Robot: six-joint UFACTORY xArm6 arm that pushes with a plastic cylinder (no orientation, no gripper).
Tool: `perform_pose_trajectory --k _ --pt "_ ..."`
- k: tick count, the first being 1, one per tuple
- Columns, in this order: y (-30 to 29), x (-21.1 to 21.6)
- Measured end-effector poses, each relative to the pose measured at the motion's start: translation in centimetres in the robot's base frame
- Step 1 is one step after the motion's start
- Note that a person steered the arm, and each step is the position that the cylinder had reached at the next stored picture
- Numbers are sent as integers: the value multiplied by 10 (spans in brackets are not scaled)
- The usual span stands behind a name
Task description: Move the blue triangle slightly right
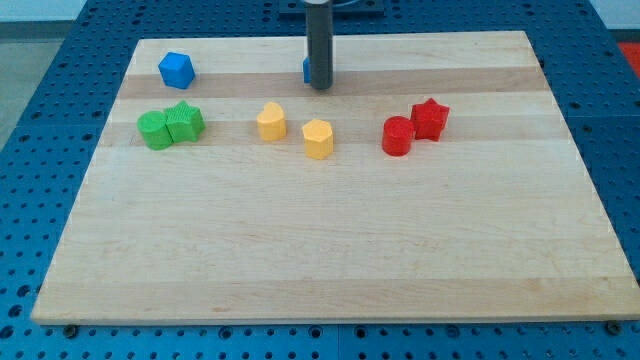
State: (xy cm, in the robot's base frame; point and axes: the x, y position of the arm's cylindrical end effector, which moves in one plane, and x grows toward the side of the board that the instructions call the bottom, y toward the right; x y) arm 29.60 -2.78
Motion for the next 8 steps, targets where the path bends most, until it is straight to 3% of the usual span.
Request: perform_pose_trajectory --k 3,4,8 --pt "-40 1" --pt "-34 -34" --pt "-18 -36"
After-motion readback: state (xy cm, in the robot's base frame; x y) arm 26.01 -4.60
